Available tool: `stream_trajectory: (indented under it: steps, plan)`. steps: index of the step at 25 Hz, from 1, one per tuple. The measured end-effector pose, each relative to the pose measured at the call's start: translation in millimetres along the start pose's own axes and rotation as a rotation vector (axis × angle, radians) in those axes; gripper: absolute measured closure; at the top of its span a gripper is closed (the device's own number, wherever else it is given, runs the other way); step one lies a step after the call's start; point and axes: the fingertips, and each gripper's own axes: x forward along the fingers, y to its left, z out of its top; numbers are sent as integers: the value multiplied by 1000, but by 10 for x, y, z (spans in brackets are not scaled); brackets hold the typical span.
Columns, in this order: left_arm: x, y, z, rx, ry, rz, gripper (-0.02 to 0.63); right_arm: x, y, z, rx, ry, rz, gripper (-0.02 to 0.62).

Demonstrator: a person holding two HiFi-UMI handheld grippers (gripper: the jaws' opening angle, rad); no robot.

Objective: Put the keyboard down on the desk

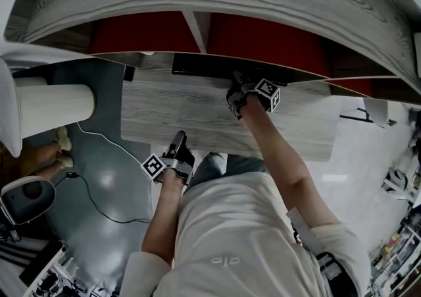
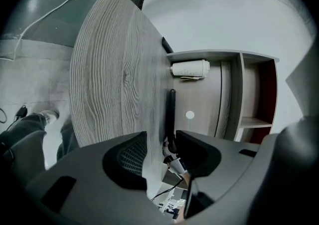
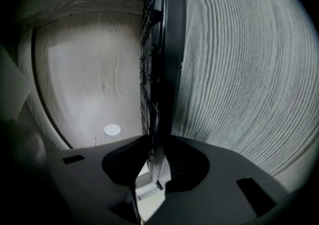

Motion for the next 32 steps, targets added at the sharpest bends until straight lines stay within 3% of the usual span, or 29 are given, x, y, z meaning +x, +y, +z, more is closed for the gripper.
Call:
stream_trajectory:
  steps: [15,23,32]
  plan:
    - [-56,58,17,-15,-4,16,420,134,-38,107,15,-16,-55,447]
    - [-84,101,41,-37,-18,23,420,168,69,103,10,-24,-70,316]
    - [-82,134,38,-26,-2,33,420,94,27,-29,-108,36,-241,250]
